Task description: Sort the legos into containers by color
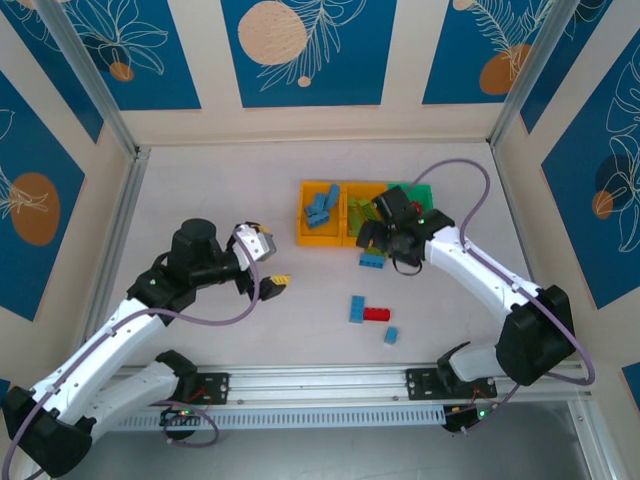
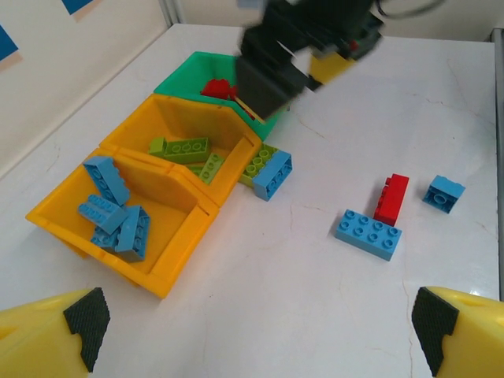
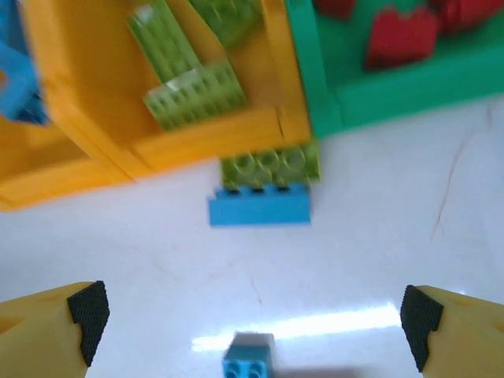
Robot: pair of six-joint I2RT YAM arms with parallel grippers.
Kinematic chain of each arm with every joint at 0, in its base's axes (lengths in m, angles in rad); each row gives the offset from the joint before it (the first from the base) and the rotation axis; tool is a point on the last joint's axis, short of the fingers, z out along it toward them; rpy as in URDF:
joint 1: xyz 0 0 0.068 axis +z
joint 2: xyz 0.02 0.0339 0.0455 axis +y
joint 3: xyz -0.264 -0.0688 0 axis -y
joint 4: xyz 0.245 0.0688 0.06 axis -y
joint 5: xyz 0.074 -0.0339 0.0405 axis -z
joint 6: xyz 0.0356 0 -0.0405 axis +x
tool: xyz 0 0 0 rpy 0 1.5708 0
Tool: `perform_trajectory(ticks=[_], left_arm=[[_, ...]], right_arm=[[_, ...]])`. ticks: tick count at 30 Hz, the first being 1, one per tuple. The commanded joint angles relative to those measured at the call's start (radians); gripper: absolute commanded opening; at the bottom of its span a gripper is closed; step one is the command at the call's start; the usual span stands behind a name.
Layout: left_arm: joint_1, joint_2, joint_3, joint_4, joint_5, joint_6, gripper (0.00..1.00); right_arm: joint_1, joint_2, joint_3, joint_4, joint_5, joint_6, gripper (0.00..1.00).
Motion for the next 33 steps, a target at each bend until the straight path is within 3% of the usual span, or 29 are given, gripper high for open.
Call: perform_trajectory(ticks=[1, 6, 14, 19, 28, 33], left_arm=[[-0.002, 0.018, 0.013, 0.04, 0.018, 0.003, 1.0], [-0.003, 0.026, 0.028, 0.012, 0.018, 0.012, 1.0], [-0.002, -0.013, 0.001, -0.013, 0.001, 0.004, 1.0], [-0.003, -0.02, -0.012, -0.007, -0.003, 0.0, 1.0], [-0.003, -0.015, -0.021, 0.022, 0.011, -0.001, 1.0], [-0.003, -0.024, -0.022, 0.054, 0.106, -0.005, 1.0]], right_arm=[[0.025, 0.043, -0.056, 0.053, -0.009, 0.118, 0.99], [0.038, 0.222, 0.0, 0.076, -0.002, 0.063, 1.0], [0.003, 0.36, 0.045, 0.198, -0.029, -0.021, 1.0], [-0.008, 0.398, 0.051, 0.212, -0.046, -0.037, 0.89], [0.016, 0.271, 0.016, 0.107, 0.0, 0.005, 0.64], [0.03, 0.156, 0.078, 0.072, 0.002, -0.004, 0.57]])
